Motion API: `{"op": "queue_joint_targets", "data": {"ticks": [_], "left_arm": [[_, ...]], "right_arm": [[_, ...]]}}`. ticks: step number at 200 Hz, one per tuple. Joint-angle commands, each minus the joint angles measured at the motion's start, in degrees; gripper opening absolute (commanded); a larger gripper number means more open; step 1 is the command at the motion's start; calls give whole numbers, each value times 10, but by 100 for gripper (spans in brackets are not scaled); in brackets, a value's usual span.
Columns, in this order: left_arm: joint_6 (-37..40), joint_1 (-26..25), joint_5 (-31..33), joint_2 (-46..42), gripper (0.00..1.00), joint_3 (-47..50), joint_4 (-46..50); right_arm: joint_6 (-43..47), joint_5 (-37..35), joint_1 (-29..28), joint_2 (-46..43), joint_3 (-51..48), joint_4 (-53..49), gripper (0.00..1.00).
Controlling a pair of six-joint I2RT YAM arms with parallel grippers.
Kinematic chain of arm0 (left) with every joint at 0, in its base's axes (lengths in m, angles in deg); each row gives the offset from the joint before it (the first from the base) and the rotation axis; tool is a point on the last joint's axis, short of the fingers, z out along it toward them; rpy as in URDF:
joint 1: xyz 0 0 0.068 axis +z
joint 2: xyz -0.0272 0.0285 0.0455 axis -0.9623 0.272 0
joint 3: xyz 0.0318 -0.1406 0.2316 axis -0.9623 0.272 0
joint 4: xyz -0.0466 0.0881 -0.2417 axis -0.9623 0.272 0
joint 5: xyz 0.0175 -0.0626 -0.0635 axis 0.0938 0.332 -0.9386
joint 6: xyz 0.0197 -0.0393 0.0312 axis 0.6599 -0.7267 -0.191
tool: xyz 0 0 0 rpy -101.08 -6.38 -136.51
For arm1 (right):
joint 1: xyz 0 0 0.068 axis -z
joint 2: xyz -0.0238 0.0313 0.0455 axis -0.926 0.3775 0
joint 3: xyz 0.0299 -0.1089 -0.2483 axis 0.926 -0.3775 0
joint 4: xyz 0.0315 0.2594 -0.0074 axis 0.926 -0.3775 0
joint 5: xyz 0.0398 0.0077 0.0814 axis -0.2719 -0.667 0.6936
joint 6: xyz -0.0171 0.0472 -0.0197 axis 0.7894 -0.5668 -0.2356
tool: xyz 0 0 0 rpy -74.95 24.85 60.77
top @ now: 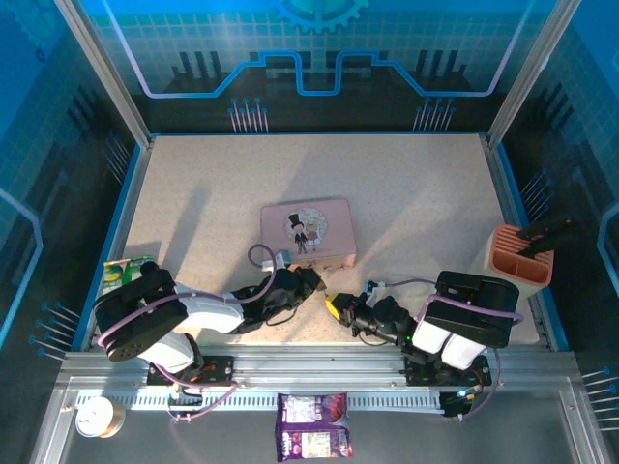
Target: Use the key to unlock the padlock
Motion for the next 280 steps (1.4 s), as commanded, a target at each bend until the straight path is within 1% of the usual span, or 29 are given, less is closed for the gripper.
{"op": "queue_joint_targets", "data": {"ticks": [1, 101, 154, 211, 246, 260, 280], "left_arm": [[17, -12, 4, -8, 0, -10, -48], [21, -23, 9, -8, 0, -15, -33], [21, -27, 12, -8, 0, -14, -30], [21, -31, 12, -9, 0, -15, -33], [9, -32, 5, -10, 0, -15, -40], [0, -33, -5, -12, 0, -14, -61], [-2, -39, -7, -25, 0, -23, -37]], "right_arm": [[0, -10, 4, 0, -3, 9, 0], [0, -11, 6, -9, 1, 9, 0], [6, -5, 8, -26, 8, -11, 0], [21, 0, 13, -90, 17, -91, 0], [48, 14, 20, -153, 38, -187, 0], [60, 15, 20, -187, 48, -233, 0], [76, 6, 22, -243, 54, -302, 0]]}}
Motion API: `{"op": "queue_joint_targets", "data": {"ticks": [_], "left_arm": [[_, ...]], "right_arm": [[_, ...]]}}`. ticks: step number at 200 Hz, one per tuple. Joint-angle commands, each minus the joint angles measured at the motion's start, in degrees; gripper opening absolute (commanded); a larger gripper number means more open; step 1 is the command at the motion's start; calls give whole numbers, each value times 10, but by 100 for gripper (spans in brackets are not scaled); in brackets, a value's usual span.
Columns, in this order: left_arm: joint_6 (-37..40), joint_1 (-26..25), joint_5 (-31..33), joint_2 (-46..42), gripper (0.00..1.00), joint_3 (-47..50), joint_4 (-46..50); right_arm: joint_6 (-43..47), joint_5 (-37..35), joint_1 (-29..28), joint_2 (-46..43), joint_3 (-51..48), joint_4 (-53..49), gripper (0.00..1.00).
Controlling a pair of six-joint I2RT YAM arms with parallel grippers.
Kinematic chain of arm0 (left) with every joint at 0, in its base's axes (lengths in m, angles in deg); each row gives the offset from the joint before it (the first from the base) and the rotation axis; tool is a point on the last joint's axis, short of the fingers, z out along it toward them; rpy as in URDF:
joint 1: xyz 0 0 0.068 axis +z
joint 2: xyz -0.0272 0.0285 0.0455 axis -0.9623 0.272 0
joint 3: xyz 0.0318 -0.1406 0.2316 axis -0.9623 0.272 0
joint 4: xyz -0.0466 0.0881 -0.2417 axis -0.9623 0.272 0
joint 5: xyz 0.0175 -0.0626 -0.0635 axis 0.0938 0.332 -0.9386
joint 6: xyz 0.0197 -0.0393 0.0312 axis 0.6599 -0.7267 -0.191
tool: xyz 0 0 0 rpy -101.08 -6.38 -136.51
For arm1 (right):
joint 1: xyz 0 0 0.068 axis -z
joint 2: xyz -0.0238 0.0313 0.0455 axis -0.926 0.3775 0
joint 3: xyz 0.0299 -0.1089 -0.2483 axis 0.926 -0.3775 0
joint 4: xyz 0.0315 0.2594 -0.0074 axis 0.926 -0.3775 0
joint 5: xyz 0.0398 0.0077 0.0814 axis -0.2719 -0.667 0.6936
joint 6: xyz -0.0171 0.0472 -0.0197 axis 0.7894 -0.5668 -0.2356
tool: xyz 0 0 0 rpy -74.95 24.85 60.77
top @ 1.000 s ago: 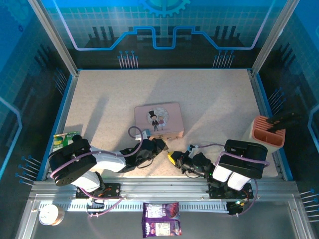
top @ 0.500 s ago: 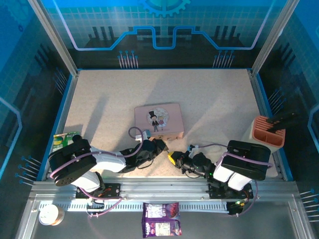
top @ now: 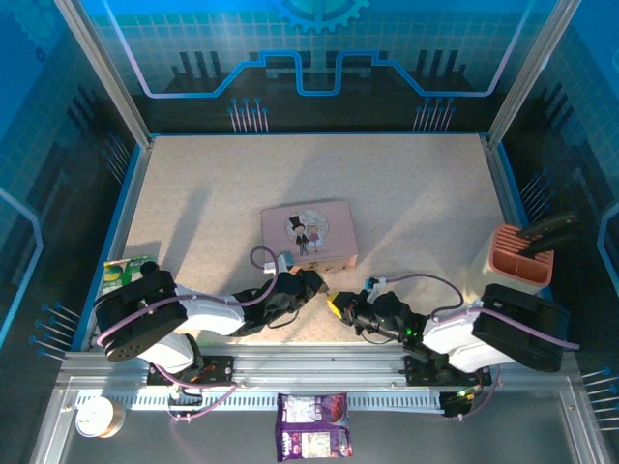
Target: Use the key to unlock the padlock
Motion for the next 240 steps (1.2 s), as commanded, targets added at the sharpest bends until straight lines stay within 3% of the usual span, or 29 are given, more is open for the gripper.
{"op": "queue_joint_targets", "data": {"ticks": [1, 64, 90, 140, 240], "left_arm": [[3, -18, -24, -24, 0, -23, -30], [0, -33, -36, -34, 0, -44, -33], [3, -37, -37, -31, 0, -54, -30], [-10, -39, -39, -33, 0, -55, -17], [-27, -59, -44, -22, 0, -67, 13]], "right_arm": [[38, -15, 10, -62, 32, -69, 0], [76, 5, 42, -185, 47, -229, 0], [85, 26, 44, -160, 65, -215, 0], [73, 43, 50, -74, 54, -92, 0], [96, 71, 91, -96, 98, -147, 0]]}}
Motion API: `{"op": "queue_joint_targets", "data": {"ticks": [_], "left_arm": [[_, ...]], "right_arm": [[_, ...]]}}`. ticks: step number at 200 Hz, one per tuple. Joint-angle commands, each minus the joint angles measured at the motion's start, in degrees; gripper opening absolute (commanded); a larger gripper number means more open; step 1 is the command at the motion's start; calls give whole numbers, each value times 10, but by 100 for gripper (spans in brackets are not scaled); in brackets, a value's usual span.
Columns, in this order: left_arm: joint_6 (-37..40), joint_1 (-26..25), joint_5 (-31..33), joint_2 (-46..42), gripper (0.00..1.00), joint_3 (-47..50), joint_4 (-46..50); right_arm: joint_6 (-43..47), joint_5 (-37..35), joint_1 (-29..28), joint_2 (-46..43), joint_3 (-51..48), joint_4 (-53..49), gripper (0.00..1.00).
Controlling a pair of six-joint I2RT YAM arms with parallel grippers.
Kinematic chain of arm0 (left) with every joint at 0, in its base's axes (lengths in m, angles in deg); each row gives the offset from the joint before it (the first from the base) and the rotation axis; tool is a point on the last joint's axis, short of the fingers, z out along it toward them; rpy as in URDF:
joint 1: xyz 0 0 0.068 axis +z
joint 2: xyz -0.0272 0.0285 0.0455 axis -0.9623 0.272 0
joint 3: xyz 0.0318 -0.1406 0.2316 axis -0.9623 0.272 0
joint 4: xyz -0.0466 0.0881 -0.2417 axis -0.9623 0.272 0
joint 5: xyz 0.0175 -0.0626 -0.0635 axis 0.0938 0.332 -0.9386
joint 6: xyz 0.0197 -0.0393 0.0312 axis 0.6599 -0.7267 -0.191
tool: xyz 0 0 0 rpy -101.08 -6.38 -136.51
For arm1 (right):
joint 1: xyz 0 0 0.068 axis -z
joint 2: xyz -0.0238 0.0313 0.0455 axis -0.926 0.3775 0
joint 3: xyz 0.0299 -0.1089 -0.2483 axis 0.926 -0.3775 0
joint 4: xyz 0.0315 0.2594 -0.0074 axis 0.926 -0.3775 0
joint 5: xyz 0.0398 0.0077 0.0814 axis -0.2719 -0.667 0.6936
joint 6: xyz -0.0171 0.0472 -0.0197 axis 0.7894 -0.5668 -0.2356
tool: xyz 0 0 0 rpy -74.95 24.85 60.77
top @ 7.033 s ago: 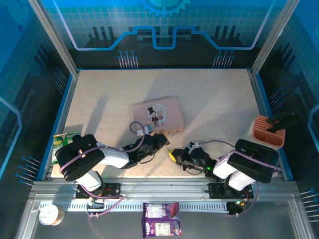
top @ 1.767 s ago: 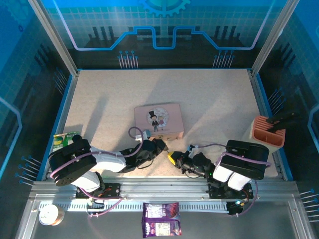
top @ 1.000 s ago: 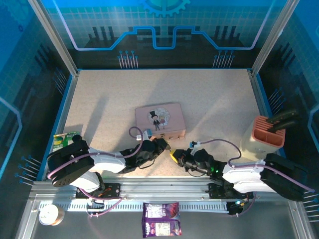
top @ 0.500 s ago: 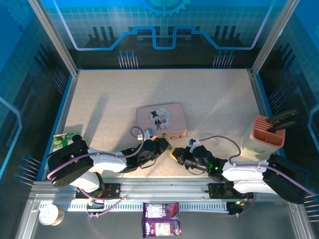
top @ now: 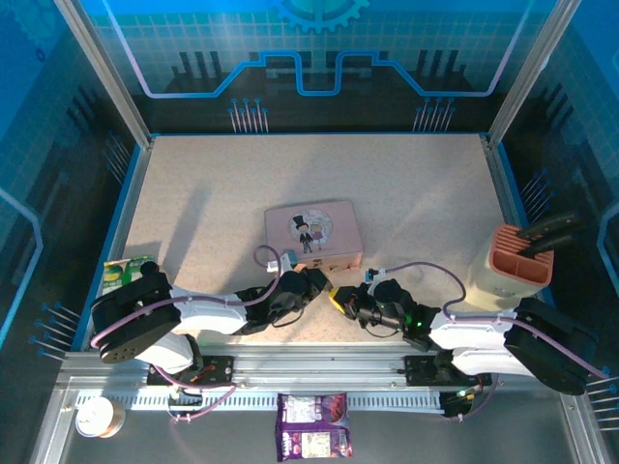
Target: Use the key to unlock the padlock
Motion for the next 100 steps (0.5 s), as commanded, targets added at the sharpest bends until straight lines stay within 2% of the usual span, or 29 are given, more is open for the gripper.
{"op": "queue_joint_targets", "data": {"ticks": [1, 42, 69, 83, 100], "left_arm": [[-14, -38, -69, -8, 0, -29, -44], [-17, -41, -65, -2, 0, -43, -13], [-25, -41, -55, -1, 0, -33, -12], [-25, -40, -51, -2, 0, -32, -8], [-27, -39, -46, -6, 0, -31, 5]], "right_arm": [[23, -16, 25, -2, 50, 34, 0], [33, -3, 26, 11, 69, 49, 0], [47, -6, 26, -4, 81, 4, 0], [50, -11, 27, -9, 77, -4, 3], [54, -14, 28, -13, 71, -7, 12]]}}
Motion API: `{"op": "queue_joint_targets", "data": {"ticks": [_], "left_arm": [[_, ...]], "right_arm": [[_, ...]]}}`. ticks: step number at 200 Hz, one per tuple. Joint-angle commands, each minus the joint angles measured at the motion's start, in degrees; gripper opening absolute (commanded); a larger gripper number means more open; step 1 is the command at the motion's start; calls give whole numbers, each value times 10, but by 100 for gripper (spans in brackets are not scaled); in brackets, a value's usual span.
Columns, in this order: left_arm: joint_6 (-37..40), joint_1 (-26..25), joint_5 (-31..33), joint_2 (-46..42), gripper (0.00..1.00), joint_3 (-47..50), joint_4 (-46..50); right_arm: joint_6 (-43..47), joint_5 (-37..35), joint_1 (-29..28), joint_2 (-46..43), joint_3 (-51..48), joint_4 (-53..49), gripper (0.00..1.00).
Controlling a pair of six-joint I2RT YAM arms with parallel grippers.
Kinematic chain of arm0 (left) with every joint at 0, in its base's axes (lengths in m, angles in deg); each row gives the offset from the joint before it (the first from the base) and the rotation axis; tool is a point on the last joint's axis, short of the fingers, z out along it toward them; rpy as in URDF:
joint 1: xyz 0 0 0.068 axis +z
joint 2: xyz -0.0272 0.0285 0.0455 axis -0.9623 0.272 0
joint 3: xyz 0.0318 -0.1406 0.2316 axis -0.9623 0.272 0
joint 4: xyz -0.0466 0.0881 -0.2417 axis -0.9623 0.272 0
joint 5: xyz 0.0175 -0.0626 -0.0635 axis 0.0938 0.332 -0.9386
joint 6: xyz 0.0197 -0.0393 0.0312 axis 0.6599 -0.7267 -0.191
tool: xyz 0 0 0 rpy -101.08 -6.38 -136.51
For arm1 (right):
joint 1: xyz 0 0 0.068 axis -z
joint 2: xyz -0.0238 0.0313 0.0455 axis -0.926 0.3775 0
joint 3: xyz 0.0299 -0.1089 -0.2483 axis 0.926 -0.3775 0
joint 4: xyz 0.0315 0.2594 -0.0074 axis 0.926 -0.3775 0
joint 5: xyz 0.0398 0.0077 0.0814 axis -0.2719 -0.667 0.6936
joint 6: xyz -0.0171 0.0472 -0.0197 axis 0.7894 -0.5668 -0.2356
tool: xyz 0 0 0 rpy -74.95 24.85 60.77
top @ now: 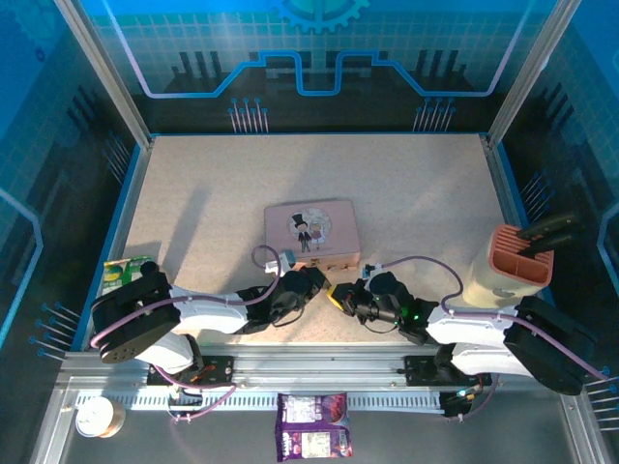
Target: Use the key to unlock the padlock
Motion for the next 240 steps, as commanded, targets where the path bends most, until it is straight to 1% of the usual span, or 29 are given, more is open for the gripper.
{"op": "queue_joint_targets", "data": {"ticks": [1, 16, 32, 42, 60, 77, 94, 121, 133, 153, 177, 192, 215, 240], "left_arm": [[-1, -38, -68, -7, 0, -23, -23], [-2, -37, -59, -12, 0, -25, 0], [11, -36, -48, -18, 0, -38, 35], [18, -35, -47, -17, 0, -46, 45], [19, -30, -49, -9, 0, -49, 35], [12, -24, -50, -1, 0, -46, 31], [6, -15, -57, 6, 0, -41, 24], [9, -2, -60, 2, 0, -34, 20], [18, 2, -58, -5, 0, -35, 29], [21, 10, -57, -15, 0, -28, 34], [20, 21, -68, -23, 0, -21, 33], [49, 27, -88, -22, 0, -19, -10], [67, 31, -98, -31, 0, -24, -1], [70, 35, -101, -42, 0, -20, 7]], "right_arm": [[27, -37, 15, -19, 36, 51, 13], [36, -38, 15, -30, 34, 31, 23], [51, -39, 18, -47, 42, -30, 36], [63, -30, 30, -56, 44, -63, 41], [83, -19, 53, -83, 36, -92, 46], [120, -19, 69, -127, 48, -168, 51], [195, -34, 77, -177, 86, -296, 53], [335, -102, 75, -227, 165, -501, 52], [394, -127, 73, -234, 186, -545, 51], [497, -142, 52, -233, 202, -551, 51], [609, -152, -5, -238, 186, -512, 52], [665, -167, -42, -237, 174, -495, 52], [716, -192, -87, -219, 158, -472, 53], [743, -198, -114, -194, 126, -407, 52]]}}
